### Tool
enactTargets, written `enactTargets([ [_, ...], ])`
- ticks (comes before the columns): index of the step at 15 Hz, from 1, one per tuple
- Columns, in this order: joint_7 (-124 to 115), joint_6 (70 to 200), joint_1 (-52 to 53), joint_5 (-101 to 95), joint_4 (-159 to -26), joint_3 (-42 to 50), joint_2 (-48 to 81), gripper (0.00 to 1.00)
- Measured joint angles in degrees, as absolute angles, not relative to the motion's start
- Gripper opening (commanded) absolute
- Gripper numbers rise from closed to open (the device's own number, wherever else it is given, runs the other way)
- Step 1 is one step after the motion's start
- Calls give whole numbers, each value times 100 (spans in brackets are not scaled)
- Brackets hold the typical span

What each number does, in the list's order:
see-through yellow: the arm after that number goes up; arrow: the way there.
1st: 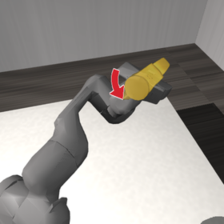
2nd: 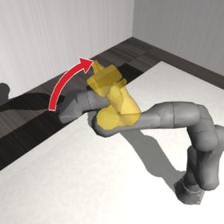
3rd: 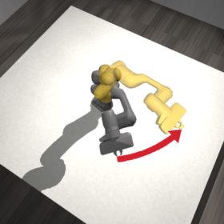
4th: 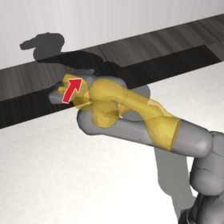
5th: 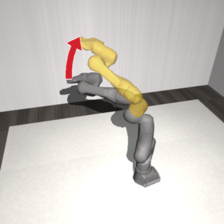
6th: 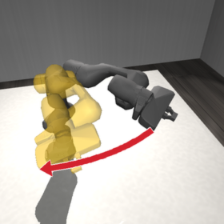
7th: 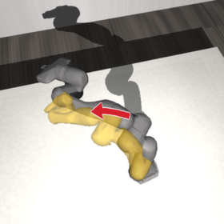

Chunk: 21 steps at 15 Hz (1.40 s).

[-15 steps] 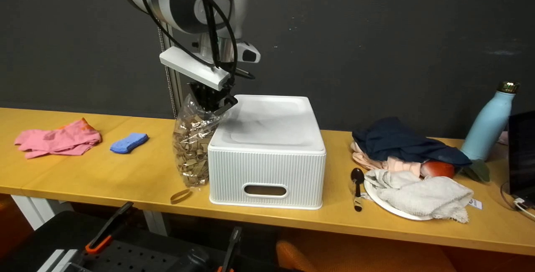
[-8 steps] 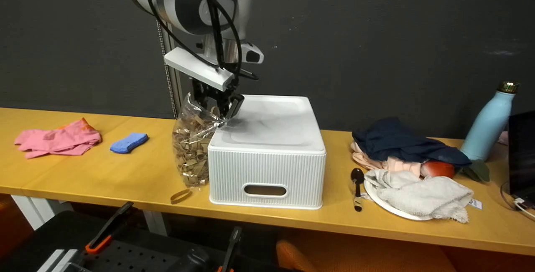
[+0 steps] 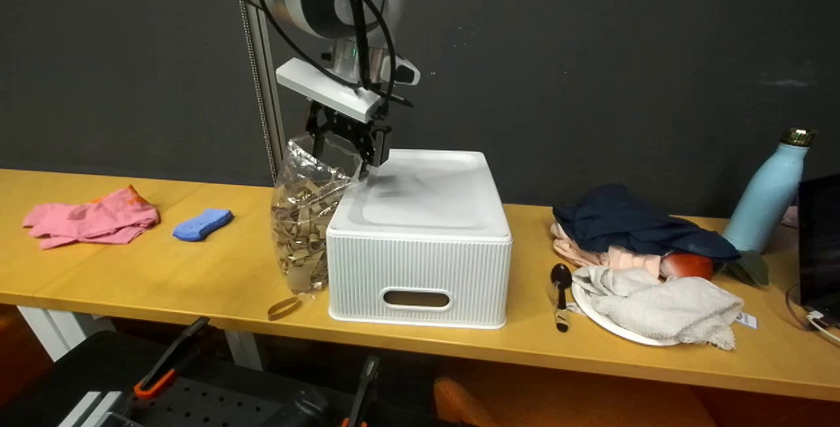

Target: Remove the rubber bands from the plastic bag and then put them on the white basket

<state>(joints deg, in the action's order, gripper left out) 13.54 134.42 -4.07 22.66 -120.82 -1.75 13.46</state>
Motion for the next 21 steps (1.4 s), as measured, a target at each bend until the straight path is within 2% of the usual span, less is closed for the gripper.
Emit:
enactTargets([
  [7, 1661, 11876, -404, 2270, -11484, -230, 1309, 100],
  [15, 1657, 11588, -428, 2163, -11471, -90, 1236, 100],
  [16, 1657, 11589, -433, 2149, -11453, -68, 1238, 75],
  [17, 1656, 11589, -433, 2139, -11430, -47, 1240, 72],
  [21, 1649, 11591, -428, 2083, -11287, -39, 1285, 42],
])
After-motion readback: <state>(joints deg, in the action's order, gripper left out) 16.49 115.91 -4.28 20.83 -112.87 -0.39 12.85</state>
